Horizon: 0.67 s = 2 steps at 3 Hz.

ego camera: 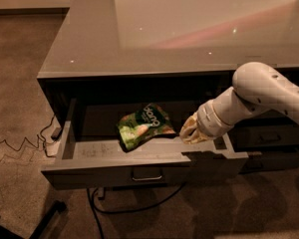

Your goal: Open top drawer

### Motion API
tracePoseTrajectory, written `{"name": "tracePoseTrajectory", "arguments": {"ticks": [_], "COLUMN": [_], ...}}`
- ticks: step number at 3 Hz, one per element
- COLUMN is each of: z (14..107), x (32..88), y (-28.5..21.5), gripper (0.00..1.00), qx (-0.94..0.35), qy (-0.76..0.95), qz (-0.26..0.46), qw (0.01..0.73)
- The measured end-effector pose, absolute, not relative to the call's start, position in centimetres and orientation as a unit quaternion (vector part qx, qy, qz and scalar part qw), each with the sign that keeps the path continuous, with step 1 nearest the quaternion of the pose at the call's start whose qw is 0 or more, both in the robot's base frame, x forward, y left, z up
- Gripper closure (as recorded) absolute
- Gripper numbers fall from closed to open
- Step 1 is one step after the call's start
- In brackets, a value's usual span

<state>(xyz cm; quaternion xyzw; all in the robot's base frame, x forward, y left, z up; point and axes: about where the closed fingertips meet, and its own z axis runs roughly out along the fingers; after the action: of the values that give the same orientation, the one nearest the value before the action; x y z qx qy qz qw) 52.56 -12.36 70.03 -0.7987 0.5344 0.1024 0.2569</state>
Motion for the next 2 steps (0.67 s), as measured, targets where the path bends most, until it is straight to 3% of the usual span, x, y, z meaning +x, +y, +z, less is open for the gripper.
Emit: {"name": "tracePoseTrajectory", "arguments": {"ticks": [2], "z": [67.4], "x": [53.2], "y": [-11.5], "gripper": [1.00], "qx": [-0.805], "qy": [0.543], "qz": [0.098], "qw": [0.216]}}
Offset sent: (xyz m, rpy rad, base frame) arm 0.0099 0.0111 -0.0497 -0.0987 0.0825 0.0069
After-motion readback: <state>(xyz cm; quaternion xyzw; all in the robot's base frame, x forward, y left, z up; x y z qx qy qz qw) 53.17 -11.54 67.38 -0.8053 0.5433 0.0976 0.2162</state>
